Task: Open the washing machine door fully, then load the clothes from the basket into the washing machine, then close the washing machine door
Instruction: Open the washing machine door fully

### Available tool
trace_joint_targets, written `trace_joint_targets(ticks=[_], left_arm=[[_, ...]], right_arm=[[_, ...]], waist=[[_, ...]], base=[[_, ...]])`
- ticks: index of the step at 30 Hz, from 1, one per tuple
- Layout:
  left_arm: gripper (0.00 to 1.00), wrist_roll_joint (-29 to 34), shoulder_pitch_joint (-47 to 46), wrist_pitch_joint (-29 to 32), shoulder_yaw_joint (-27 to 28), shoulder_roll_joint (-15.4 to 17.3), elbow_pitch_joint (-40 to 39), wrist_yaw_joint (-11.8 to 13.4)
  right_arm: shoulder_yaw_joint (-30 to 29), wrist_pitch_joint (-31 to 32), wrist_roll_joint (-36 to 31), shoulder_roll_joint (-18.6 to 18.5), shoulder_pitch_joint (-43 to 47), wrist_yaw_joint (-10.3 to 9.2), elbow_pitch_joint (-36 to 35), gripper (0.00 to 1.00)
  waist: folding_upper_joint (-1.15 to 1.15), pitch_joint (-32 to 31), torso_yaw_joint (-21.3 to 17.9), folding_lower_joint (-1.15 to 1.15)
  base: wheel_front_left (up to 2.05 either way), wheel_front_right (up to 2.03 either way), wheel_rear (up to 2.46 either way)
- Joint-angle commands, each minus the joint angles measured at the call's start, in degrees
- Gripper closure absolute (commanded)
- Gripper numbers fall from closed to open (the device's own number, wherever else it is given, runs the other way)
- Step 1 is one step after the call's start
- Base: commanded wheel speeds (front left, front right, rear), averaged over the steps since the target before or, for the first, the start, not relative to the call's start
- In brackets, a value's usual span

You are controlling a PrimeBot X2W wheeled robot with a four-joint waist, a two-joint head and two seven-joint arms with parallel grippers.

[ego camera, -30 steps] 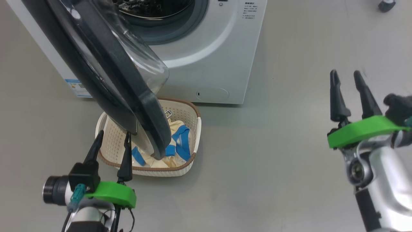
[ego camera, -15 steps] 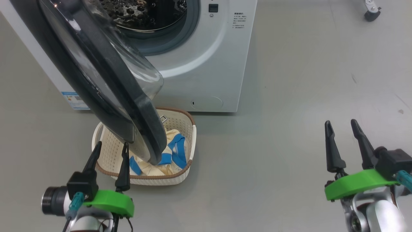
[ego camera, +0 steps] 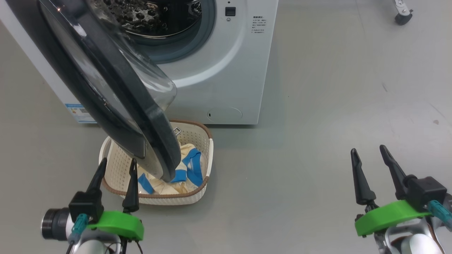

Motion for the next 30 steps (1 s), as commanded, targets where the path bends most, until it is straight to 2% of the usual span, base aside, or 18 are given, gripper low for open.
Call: trace_joint_targets(ticks=[1, 17, 18, 19, 20, 27, 30], left_arm=[[0.00, -0.41, -1.09, -0.12, 1.89, 1.46, -2.09, 0.41], [0.00, -1.50, -1.66, 0.02, 1.68, 2.07, -2.65, 1.03], [0.19, -1.62, -1.72, 0.08, 1.67, 2.08, -2.61, 1.05], [0.77, -1.73, -1.80, 0.12, 1.70, 2.11, -2.60, 1.08], [1.00, -1.83, -1.93, 0.14, 1.74, 2.20, -2.60, 1.09], [1.00, -2.48, -3.13, 0.31, 2.46, 2.97, -2.79, 1.61], [1.00, -2.29, -4.18, 0.51, 3.23, 3.63, -3.96, 2.70]], right_arm=[[1.03, 0.11, -0.01, -0.25, -0.96, -0.16, -2.25, 0.00], [1.76, 0.74, 0.75, -0.25, -0.95, -0.16, -2.63, 0.00], [1.71, 0.76, 0.72, -0.25, -1.00, -0.16, -2.67, 0.00], [1.65, 0.78, 0.70, -0.25, -1.05, -0.16, -2.74, 0.00], [1.60, 0.78, 0.71, -0.25, -1.13, -0.16, -2.81, 0.00], [1.33, 0.77, 0.78, -0.25, -1.45, -0.16, -2.96, 0.00], [1.15, 0.64, 0.89, -0.25, -1.59, -0.16, -2.88, 0.00]], waist=[[0.00, 0.10, -0.03, 0.00], [0.00, 1.16, -0.64, 0.00], [0.00, 1.21, -0.64, 0.00], [0.00, 1.29, -0.64, 0.00], [0.00, 1.38, -0.64, 0.00], [0.00, 2.14, -0.52, 0.00], [0.00, 2.33, -0.44, 0.00]], base=[[0.00, 0.00, 0.00], [0.00, 0.00, 0.00], [0.00, 0.00, 0.00], [0.00, 0.00, 0.00], [0.00, 0.00, 0.00], [0.00, 0.00, 0.00], [0.00, 0.00, 0.00]])
